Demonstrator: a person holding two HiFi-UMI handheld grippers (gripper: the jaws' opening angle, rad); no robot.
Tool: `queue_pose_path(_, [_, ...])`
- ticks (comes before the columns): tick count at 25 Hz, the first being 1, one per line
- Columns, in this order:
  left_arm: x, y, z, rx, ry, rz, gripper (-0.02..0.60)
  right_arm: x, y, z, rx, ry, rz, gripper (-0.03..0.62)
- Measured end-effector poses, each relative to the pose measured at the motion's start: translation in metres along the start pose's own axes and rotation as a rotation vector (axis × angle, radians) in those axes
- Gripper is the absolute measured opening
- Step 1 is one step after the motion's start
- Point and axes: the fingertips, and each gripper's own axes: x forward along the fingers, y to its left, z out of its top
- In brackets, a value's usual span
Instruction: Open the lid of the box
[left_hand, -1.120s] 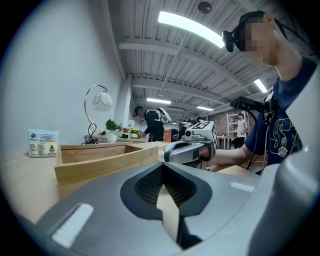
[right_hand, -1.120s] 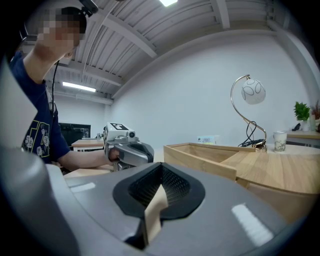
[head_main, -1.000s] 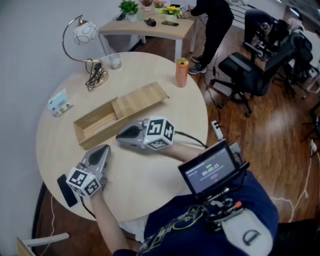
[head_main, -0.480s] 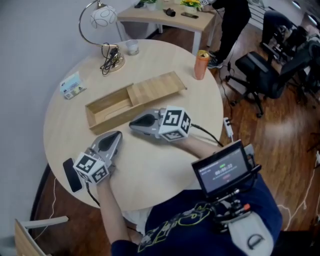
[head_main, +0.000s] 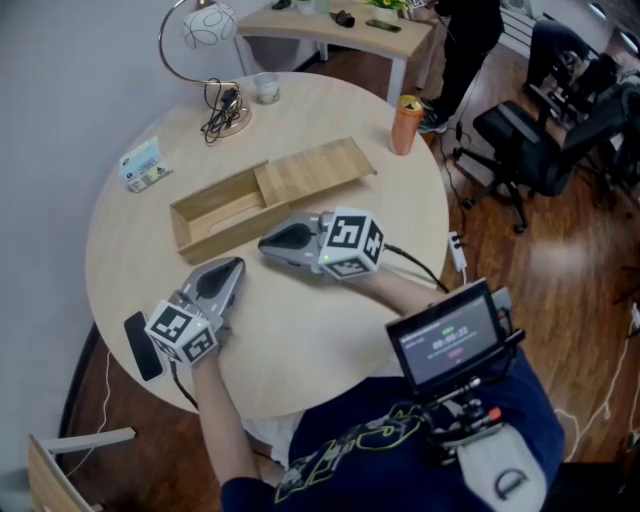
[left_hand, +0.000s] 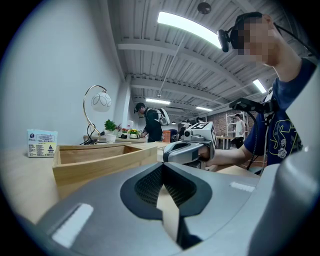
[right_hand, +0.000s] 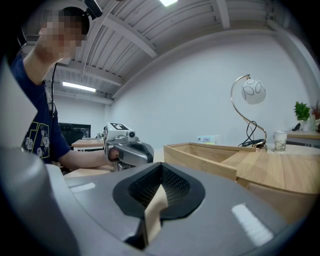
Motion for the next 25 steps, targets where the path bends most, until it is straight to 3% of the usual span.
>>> queue_pose_path(25, [-0.0005, 0.0000, 0.0017, -0.001, 0.001, 0.001, 0.003, 0.0004, 0.0015, 0.0019, -0.002, -0.002, 0.010, 0.015])
